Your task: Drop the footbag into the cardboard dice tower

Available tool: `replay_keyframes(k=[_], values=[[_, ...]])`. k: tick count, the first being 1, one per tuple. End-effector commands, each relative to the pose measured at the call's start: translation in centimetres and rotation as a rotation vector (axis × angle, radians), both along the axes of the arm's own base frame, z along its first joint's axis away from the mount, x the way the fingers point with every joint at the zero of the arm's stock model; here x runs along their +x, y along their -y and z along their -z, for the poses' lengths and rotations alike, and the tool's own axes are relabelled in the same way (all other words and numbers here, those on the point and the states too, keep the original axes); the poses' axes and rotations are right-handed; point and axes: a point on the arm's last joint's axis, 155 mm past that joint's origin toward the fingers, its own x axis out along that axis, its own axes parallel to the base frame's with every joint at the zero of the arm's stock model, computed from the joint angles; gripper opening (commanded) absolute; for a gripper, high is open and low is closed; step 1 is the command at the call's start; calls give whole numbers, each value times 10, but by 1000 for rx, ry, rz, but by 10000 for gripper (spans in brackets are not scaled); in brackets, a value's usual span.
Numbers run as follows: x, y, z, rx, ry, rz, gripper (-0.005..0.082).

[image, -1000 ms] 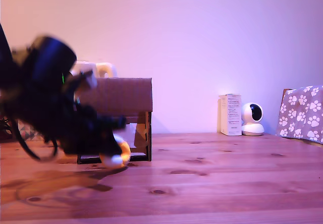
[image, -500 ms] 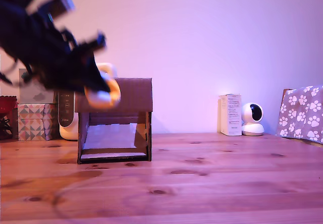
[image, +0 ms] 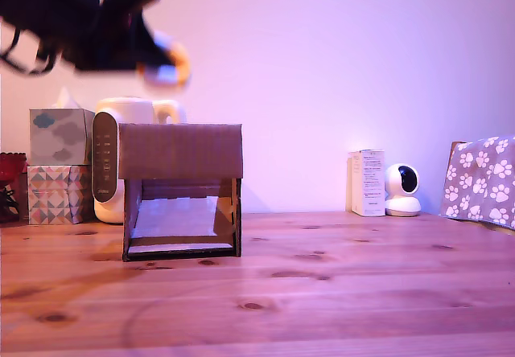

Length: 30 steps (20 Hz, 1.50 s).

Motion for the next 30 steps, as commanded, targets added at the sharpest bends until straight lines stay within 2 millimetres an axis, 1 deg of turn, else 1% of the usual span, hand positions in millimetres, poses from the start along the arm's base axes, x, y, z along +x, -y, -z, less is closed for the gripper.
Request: replay_keyframes(k=[1, 4, 6, 11, 12, 15, 18, 21, 22, 23, 24, 25, 26, 28, 29, 30], values=[[5, -3, -19, -12, 84, -28, 56], [20, -9, -41, -15, 119, -65, 57], [35, -8, -43, 10, 73, -76, 57], [82, 1, -22, 103, -107, -97, 59], [92, 1, -21, 114, -130, -104, 59], [113, 2, -4, 147, -212, -99, 59], [128, -1, 14, 172, -272, -111, 59], [131, -4, 18, 178, -279, -117, 61], [131, -3, 17, 186, -271, -110, 95], [131, -2, 15, 190, -263, -98, 236], [131, -1, 13, 190, -258, -92, 448], [130, 1, 10, 196, -254, -82, 625], [128, 3, 9, 208, -257, -66, 700], [123, 5, 2, 216, -268, -57, 679], [119, 8, -3, 219, -273, -49, 646], [114, 8, -5, 227, -286, -44, 589]])
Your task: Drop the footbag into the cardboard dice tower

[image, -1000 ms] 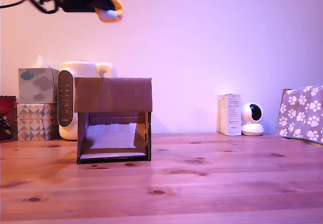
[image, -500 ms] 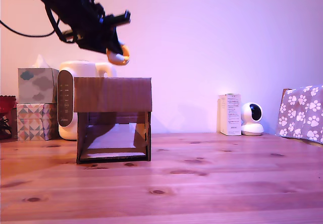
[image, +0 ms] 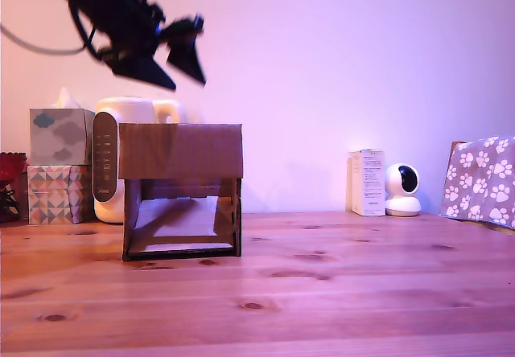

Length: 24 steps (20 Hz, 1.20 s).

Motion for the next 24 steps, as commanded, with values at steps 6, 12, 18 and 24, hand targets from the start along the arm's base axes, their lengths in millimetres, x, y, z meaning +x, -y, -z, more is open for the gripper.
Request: replay_keyframes(k=[6, 12, 18, 24], values=[[-47, 6, -4, 21, -115, 77, -26], [-65, 17, -5, -11, -59, 126, -24], [-91, 14, 5, -66, 21, 146, -24], [-130, 3, 33, -112, 34, 153, -24]])
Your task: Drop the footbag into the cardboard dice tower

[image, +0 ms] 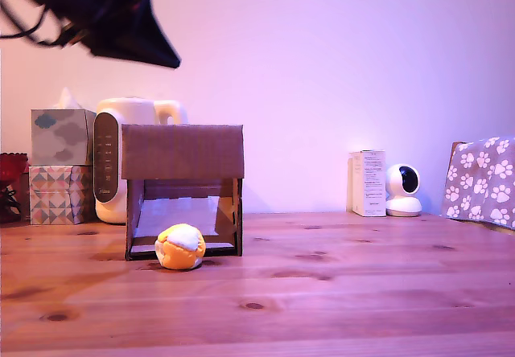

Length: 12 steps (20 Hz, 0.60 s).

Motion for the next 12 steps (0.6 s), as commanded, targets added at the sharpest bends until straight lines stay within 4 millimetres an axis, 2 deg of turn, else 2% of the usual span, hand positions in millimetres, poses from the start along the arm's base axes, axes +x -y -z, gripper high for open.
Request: replay_keyframes(k=[1, 8, 12], values=[[-12, -3, 12, -10, -10, 3, -24], [-60, -29, 71, -39, -71, -36, -24], [-74, -38, 93, -29, -123, -55, -24]])
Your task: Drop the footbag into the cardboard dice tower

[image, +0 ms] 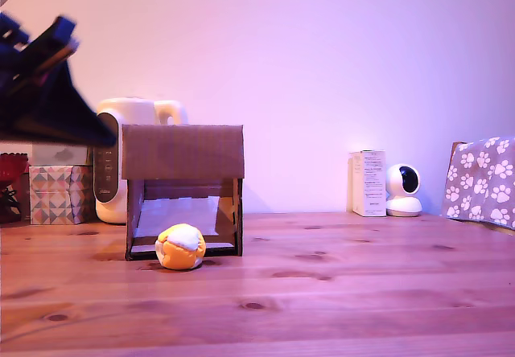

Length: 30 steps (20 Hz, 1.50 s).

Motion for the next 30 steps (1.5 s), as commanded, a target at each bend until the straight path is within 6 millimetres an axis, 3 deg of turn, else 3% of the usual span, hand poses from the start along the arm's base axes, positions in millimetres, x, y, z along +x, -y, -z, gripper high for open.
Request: replay_keyframes(k=[1, 9, 10, 13, 16, 17, 26, 30], values=[[-1, 0, 2, -3, -9, -1, -24], [1, 2, 8, 3, -21, 0, -22], [3, 3, 11, 3, -27, 1, 14], [11, 11, 21, -10, -43, 3, 251], [21, 23, 28, -24, -24, 17, 607], [24, 26, 30, -27, -16, 17, 666], [66, 24, 43, -24, 93, -100, 672], [80, 28, 61, 7, 79, -109, 672]])
